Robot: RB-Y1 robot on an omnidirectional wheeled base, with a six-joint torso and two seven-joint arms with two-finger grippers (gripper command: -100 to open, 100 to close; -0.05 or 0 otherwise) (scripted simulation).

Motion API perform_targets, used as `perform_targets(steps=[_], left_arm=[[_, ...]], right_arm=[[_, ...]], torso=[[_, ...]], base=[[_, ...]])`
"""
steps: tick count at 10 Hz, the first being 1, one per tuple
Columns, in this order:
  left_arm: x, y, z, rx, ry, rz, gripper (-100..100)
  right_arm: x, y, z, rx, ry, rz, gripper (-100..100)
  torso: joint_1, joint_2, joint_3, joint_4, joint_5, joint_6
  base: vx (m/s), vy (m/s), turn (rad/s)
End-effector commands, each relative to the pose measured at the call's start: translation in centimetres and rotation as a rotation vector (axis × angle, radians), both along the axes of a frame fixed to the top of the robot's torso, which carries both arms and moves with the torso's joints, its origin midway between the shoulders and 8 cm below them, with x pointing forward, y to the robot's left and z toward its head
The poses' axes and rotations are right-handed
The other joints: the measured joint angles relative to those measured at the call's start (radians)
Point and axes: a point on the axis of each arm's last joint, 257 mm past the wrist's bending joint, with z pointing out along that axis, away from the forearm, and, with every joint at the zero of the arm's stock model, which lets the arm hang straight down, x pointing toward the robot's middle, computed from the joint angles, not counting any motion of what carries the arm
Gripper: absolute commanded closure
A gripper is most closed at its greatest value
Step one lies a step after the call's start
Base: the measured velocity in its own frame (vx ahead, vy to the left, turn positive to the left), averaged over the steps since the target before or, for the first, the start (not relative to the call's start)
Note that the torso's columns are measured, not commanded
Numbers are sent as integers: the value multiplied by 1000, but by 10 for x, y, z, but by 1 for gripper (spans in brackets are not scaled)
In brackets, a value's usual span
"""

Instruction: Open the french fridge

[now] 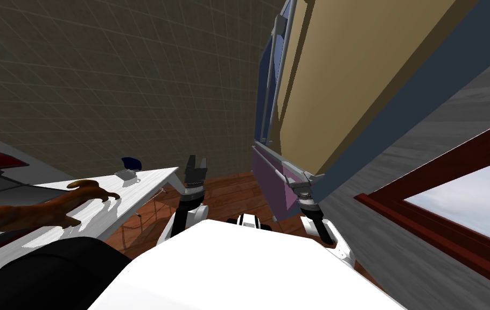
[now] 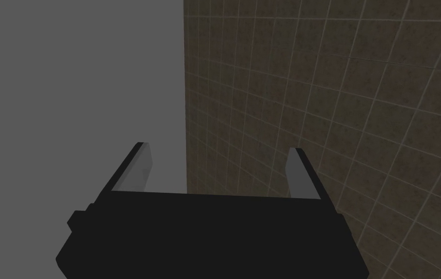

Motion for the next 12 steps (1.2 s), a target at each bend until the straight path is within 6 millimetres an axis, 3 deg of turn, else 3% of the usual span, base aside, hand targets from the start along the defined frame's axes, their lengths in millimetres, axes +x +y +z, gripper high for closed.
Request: perform_targets(steps=[1,12], left_arm=[[0,0,0,0,0,0,0],[0,0,0,0,0,0,0]], right_arm=[[1,-4,-10,-81,-10,-48,-100],[3,-17,-38,-351,-50,-227,-100]], torso=[[0,0,0,0,0,0],[0,0,0,0,0,0]], base=[[-1,-2,76],[1,-7,37]])
